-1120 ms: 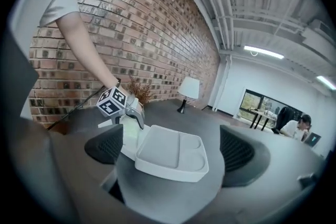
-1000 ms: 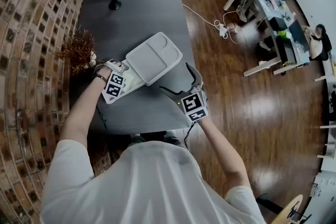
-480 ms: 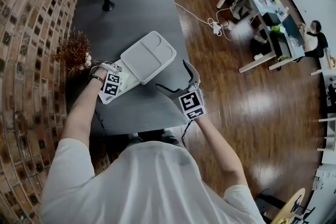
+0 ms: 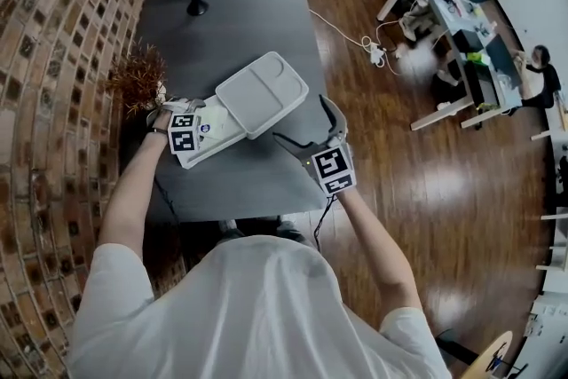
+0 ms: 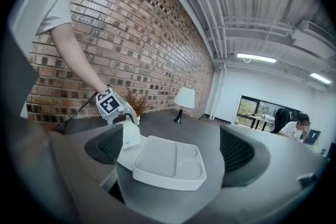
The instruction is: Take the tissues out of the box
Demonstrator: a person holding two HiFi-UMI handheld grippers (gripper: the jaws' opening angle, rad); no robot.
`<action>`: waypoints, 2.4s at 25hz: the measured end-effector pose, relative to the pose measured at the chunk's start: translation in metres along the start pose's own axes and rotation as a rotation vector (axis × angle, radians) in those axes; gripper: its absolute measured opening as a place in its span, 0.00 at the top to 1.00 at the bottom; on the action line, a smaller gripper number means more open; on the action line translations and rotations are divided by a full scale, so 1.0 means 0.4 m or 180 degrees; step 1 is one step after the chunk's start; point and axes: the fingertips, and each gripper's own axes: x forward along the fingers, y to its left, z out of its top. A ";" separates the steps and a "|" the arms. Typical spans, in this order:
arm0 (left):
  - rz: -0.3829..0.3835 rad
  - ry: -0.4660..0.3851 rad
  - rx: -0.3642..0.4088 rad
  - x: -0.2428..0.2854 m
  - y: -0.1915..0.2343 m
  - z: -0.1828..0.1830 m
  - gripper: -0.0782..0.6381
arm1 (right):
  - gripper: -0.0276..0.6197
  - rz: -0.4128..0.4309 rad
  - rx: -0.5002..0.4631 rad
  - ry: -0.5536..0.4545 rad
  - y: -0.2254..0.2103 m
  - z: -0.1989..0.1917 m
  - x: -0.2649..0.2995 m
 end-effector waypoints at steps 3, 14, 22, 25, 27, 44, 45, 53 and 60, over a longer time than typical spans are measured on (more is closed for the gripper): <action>0.0218 -0.0116 -0.0157 -0.047 0.022 -0.001 0.32 | 0.07 0.0011 0.0010 -0.0089 -0.005 0.021 0.008; 0.1068 -0.0977 -0.1632 -0.265 0.061 0.027 0.32 | 0.08 0.0099 0.0318 -0.0371 -0.012 0.083 0.036; 0.1790 -0.1560 -0.2746 -0.418 0.065 0.008 0.32 | 0.08 0.0021 0.0449 -0.0585 -0.059 0.112 0.037; 0.2049 -0.1816 -0.2959 -0.475 0.057 0.014 0.32 | 0.08 -0.0031 0.0441 -0.0614 -0.065 0.120 0.035; 0.2226 -0.1977 -0.3073 -0.506 0.050 0.016 0.32 | 0.08 -0.0073 0.0567 -0.0677 -0.071 0.122 0.032; 0.3078 -0.2339 -0.3622 -0.624 -0.025 0.043 0.32 | 0.15 -0.0473 0.0916 -0.0934 -0.057 0.103 -0.065; 0.3097 -0.2340 -0.3626 -0.628 -0.028 0.044 0.32 | 0.15 -0.0506 0.0906 -0.0928 -0.054 0.102 -0.073; 0.3207 -0.2492 -0.3723 -0.643 -0.063 0.053 0.32 | 0.16 -0.0661 0.0940 -0.0837 -0.010 0.060 -0.108; 0.3272 -0.2696 -0.3550 -0.654 -0.087 0.097 0.32 | 0.16 -0.0939 0.0833 -0.1145 0.005 0.094 -0.144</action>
